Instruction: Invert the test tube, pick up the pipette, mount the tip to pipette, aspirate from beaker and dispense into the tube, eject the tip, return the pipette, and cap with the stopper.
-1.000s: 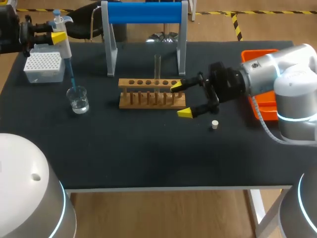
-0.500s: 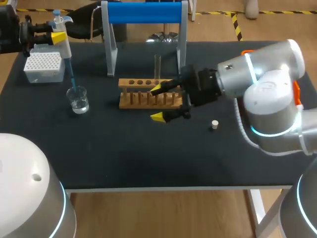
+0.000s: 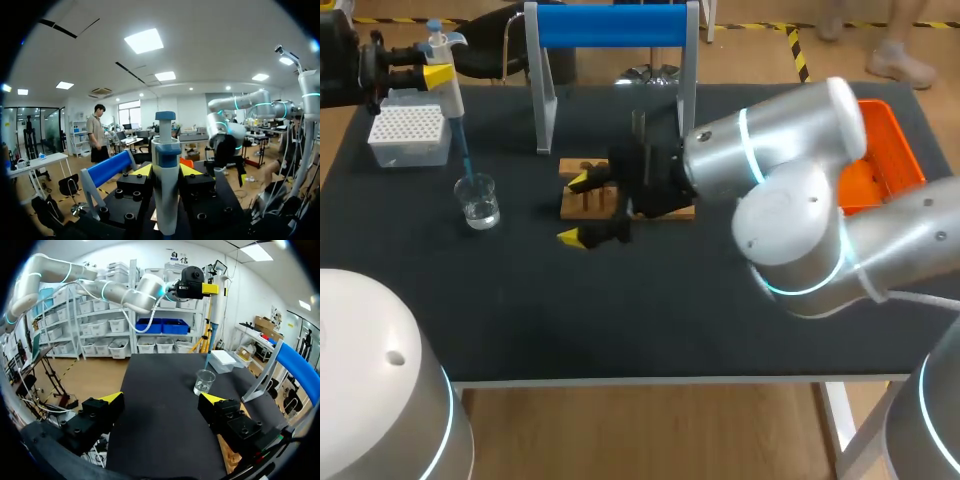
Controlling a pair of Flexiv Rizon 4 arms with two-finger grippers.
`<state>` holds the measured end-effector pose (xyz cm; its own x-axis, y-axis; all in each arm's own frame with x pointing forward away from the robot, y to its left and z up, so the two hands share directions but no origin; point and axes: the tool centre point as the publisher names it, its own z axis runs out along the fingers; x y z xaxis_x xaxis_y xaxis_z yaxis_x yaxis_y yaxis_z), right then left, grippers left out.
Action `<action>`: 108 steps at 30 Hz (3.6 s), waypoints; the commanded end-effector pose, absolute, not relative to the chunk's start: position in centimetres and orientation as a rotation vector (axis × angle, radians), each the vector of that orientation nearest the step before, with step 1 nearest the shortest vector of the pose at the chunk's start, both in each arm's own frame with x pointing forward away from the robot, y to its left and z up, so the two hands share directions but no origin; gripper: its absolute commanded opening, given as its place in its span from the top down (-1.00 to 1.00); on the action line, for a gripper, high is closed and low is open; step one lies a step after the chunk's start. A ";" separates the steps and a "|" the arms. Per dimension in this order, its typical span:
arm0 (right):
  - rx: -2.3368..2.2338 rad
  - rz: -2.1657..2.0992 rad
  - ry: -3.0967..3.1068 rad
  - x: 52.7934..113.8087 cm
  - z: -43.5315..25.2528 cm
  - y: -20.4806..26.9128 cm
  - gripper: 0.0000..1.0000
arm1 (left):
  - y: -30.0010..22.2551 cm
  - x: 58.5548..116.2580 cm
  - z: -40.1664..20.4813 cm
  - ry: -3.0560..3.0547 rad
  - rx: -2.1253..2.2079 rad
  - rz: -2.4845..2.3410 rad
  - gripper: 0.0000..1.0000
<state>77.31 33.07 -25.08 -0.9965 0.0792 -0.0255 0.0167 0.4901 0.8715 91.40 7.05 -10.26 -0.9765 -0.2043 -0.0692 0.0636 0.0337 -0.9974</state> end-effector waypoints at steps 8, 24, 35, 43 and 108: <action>0.166 1.462 2.603 79.2 -28.2 39.6 -1.00 | 7.1 91.5 -10.3 2.110 -0.142 -2.057 1.00; 0.258 1.500 2.484 82.3 -30.3 39.6 -1.00 | 7.1 91.5 -10.3 2.110 -0.142 -2.057 1.00; 0.286 1.533 2.452 83.0 -31.6 39.7 -1.00 | 7.1 91.5 -10.3 2.110 -0.142 -2.057 1.00; 0.293 1.522 2.445 82.9 -32.2 39.8 -1.00 | 7.1 91.5 -10.3 2.110 -0.142 -2.057 1.00; 0.293 1.522 2.445 82.9 -32.2 39.8 -1.00 | 8.1 93.9 -15.9 2.108 -0.132 -2.106 1.00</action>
